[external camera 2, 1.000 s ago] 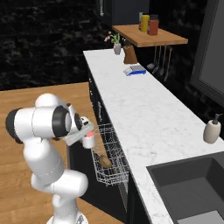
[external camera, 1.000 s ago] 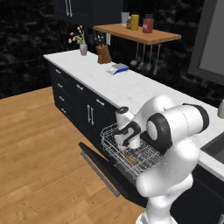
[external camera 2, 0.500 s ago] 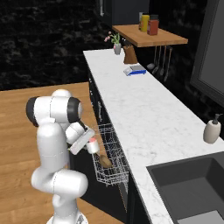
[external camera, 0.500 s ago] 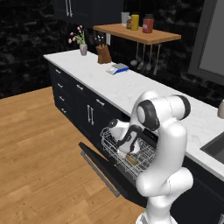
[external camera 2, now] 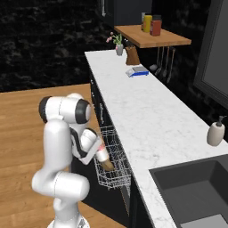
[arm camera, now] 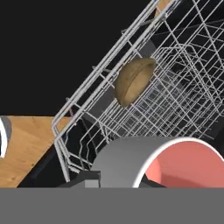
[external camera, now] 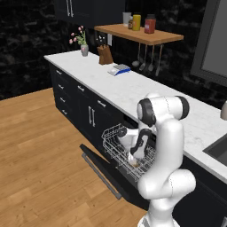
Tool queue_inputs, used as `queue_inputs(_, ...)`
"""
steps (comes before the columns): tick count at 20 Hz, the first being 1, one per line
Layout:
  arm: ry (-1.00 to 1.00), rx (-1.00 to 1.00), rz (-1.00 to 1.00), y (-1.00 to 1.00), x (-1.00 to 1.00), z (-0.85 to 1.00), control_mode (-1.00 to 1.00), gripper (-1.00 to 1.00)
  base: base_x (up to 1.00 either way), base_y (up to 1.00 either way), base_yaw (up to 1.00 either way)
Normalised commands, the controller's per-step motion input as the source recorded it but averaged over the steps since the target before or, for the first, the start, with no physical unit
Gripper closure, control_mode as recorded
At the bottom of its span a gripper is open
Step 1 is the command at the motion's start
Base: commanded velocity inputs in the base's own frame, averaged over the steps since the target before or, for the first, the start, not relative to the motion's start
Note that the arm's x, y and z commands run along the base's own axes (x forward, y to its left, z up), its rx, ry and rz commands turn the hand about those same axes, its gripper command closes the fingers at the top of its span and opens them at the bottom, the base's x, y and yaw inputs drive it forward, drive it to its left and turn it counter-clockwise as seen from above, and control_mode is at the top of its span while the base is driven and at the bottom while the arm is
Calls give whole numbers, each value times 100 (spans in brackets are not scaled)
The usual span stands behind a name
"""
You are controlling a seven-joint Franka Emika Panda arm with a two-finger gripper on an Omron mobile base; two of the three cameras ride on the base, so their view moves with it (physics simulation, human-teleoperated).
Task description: Pick up the cup and bowl from the counter, place them in the dishwasher, and close the dishwasher door.
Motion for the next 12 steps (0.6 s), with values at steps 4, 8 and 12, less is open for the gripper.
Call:
queue_inputs(4, 9, 0, 11, -18, 37, -76, -100, 100, 0, 0, 0)
queue_inputs(8, 4, 0, 10, -4, 36, -74, -100, 100, 0, 0, 0)
queue_inputs(12, 0, 0, 10, 0, 17, -63, -100, 100, 0, 0, 0)
